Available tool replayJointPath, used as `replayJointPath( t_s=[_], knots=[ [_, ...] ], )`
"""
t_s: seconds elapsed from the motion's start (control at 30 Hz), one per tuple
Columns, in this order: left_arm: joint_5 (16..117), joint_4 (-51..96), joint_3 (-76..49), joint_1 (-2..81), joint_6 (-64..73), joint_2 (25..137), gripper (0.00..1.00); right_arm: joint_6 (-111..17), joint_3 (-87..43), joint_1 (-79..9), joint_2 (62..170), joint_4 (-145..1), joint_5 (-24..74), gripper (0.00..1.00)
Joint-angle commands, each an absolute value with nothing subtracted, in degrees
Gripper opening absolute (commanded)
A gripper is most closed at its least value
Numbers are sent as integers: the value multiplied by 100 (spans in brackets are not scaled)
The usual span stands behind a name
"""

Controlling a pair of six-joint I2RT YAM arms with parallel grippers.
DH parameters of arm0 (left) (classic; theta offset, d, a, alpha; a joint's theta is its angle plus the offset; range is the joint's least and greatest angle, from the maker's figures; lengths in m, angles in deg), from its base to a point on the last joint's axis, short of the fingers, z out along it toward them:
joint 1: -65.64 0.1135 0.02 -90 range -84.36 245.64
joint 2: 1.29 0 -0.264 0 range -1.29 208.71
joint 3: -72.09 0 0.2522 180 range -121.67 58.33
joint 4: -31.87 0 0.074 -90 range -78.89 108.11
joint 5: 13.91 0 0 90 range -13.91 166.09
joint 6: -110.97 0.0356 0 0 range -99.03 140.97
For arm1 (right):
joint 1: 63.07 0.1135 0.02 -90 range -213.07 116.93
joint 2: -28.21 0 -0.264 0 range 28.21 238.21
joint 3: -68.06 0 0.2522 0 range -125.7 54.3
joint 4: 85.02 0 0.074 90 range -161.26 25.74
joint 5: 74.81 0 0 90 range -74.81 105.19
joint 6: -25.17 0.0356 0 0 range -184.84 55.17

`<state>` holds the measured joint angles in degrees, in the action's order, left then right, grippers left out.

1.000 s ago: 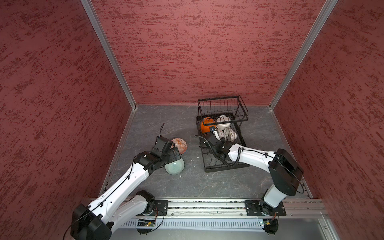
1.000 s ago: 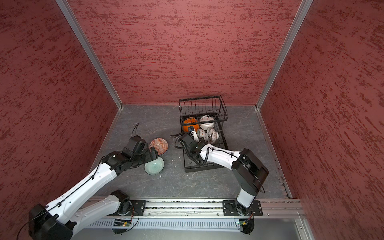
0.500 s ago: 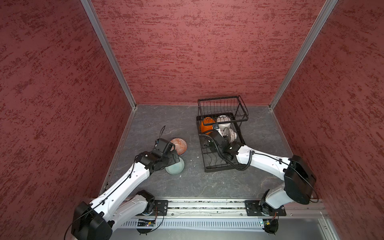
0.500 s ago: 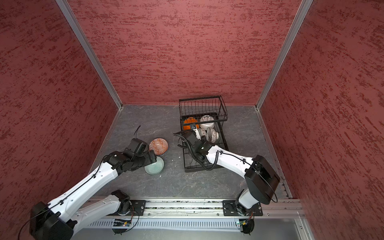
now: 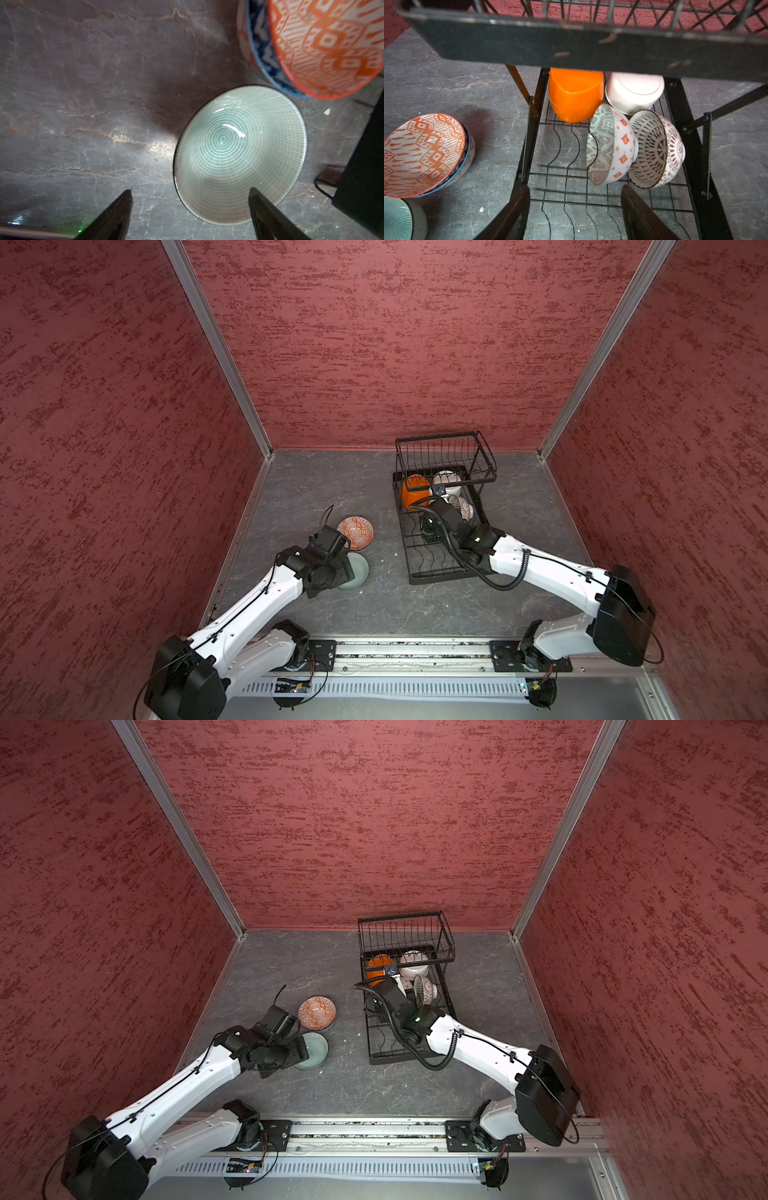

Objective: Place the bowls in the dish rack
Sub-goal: 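Grasp the mint-green striped bowl rim with the left gripper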

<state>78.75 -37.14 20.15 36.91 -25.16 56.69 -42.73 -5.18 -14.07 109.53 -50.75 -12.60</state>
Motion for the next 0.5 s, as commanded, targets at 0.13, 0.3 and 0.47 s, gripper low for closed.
replayJointPath(
  t_s=[0.13,0.3,0.47],
  knots=[
    [7726,-3437,2211,3629,-2684,5853,67,-4180,-455,-1379,10898,-5228,-1022,71],
    [7715,-3292,2235,3629,-2637,5931,49,-4154,-467,-1377,10944,-5219,-938,71],
    [7712,-3226,2268,3631,-2592,5989,37,-4128,-498,-1377,11028,-5215,-865,72]
  ],
)
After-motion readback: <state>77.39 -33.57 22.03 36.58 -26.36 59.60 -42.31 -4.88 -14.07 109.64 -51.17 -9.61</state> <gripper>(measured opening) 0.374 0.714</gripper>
